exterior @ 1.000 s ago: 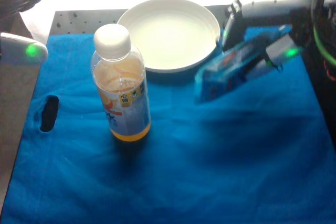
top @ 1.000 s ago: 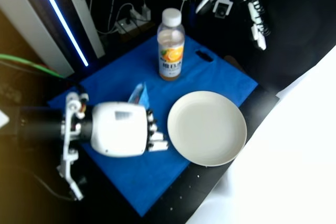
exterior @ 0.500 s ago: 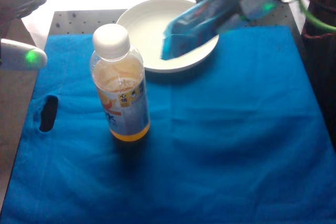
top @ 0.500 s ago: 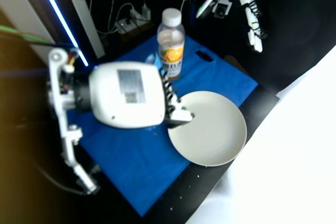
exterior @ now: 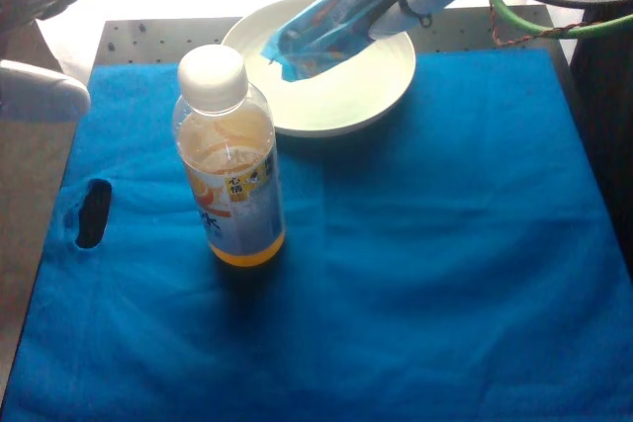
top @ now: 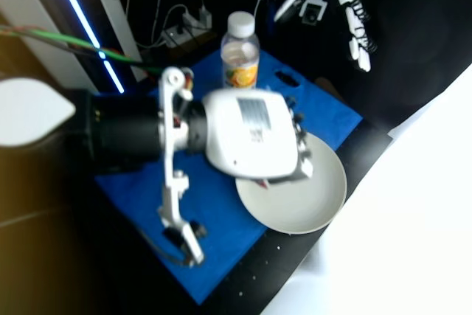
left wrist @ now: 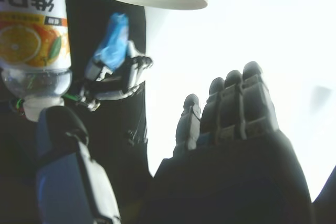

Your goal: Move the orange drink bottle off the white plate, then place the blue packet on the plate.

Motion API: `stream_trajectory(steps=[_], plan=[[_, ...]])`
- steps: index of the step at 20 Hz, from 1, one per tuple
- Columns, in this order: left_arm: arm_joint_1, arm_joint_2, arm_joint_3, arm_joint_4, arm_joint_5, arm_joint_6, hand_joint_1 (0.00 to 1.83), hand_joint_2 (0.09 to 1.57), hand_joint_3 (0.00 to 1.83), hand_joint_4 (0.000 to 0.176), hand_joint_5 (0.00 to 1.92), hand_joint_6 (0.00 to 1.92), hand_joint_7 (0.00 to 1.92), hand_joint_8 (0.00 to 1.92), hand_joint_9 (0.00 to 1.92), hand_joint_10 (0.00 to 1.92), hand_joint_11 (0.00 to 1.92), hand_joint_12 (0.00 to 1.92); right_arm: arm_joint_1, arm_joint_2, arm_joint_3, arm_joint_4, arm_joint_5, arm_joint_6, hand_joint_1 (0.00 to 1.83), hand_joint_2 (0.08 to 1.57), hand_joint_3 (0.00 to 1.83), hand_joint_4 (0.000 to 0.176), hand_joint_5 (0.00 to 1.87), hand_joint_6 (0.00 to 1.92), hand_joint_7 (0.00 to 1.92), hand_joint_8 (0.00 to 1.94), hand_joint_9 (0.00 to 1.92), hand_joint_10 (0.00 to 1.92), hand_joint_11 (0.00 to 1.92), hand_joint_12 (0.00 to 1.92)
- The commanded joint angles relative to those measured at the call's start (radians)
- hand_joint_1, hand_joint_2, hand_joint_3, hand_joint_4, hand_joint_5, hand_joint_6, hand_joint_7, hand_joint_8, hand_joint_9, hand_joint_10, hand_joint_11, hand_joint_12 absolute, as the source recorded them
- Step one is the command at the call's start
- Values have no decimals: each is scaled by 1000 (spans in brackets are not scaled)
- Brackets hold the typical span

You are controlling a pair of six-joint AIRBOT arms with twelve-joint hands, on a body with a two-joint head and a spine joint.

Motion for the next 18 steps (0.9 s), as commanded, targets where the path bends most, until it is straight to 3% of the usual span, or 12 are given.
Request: stream_trajectory(steps=[1,3,6,8,9,10,12,13,14,15,16,18], plan=[[-20,-4,5,-41,-99,-12,540,772,0,176,0,0,0,0,0,0,0,0,2,-7,12,55,2,-1,1154,1067,0,0,1090,784,976,1549,827,1903,684,1921],[-32,-13,8,-39,-105,-12,577,769,0,176,0,0,0,0,0,0,0,0,-16,-34,57,69,-13,0,1261,1054,0,0,1142,519,1111,964,858,1681,648,1921],[-40,-18,8,-33,-108,-15,587,814,15,176,0,0,0,0,0,0,0,0,-31,-60,95,85,-24,2,1263,1052,0,0,1163,492,1126,914,818,1551,535,1921],[-51,-24,11,-25,-109,-20,582,805,9,176,0,0,0,0,0,0,0,0,-39,-78,122,89,-24,15,1249,1068,0,0,1079,773,1063,896,709,1682,414,1921],[-54,-25,11,-23,-110,-21,576,810,10,176,0,0,0,0,0,0,0,0,-42,-84,130,90,-24,21,1225,1109,2,0,1085,758,913,1135,508,1048,82,1596],[-54,-25,11,-23,-112,-21,571,818,11,176,0,0,0,0,0,0,0,0,-45,-91,136,90,-24,23,1214,1138,0,0,1036,943,840,1148,617,346,2,1271],[-56,-28,13,-23,-114,-22,570,825,11,176,0,0,0,0,0,0,0,0,-48,-106,148,91,-24,23,1210,1136,1,0,1036,924,851,1150,642,231,0,1168],[-58,-29,14,-23,-115,-22,570,825,11,176,0,0,0,0,0,0,0,0,-49,-115,156,96,-24,23,1210,1136,1,0,1036,924,851,1150,642,231,0,1168],[-63,-32,15,-23,-118,-23,563,810,3,176,0,0,3,1,0,0,0,0,-52,-126,166,105,-24,23,1251,1111,5,0,1001,884,961,1080,607,1124,66,1724],[-64,-33,15,-22,-120,-23,566,806,1,176,0,0,2,1,0,0,0,0,-56,-135,175,111,-24,23,1178,1074,0,0,1074,803,935,1077,597,1492,152,1882],[-65,-33,15,-22,-122,-23,568,802,0,176,0,0,0,0,0,0,0,0,-59,-147,187,116,-24,23,1184,1052,0,0,1123,723,924,1429,671,1763,306,1913],[-65,-33,16,-22,-123,-23,567,810,2,176,0,0,0,0,0,0,0,0,-67,-168,210,120,-24,23,1175,1049,0,0,1128,716,903,1445,667,1825,383,1919]])
